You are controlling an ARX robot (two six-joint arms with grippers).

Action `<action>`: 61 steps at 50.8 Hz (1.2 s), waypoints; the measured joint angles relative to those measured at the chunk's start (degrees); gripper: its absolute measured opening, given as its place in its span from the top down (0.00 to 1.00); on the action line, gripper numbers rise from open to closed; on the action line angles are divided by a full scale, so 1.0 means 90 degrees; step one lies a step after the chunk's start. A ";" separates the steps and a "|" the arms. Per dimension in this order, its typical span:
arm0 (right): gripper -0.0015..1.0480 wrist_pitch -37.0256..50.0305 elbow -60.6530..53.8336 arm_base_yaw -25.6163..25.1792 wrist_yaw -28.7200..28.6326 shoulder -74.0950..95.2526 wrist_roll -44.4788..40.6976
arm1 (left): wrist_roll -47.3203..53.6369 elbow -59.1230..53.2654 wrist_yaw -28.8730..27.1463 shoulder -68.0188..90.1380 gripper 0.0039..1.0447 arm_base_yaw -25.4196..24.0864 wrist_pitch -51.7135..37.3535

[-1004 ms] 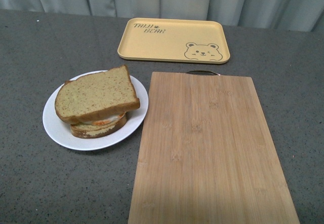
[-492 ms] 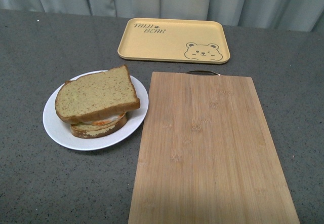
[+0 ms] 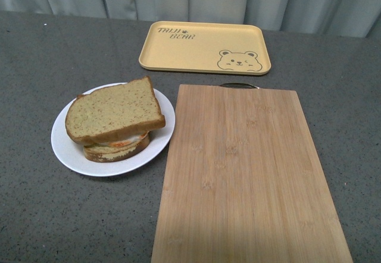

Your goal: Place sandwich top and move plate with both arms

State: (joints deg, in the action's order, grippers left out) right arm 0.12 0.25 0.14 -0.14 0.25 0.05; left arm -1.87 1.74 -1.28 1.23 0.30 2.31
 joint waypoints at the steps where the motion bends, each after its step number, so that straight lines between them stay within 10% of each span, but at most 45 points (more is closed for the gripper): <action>1: 0.73 0.0000 0.0000 0.0000 0.0000 0.0000 -0.0002 | -0.0231 0.0129 -0.0051 0.0165 0.06 -0.0015 0.0340; 24: 0.07 -0.0002 0.0000 0.0000 -0.0002 0.0000 0.0000 | -0.3755 0.1413 0.3247 0.6924 0.06 -0.1967 -0.1132; 61: 0.09 -0.0002 0.0000 0.0000 -0.0002 0.0000 -0.0002 | -0.3942 0.3701 0.4350 1.2019 0.06 -0.2025 -0.2424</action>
State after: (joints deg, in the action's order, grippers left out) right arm 0.10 0.25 0.14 -0.16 0.25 0.03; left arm -37.34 35.05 37.87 109.40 -17.93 -19.51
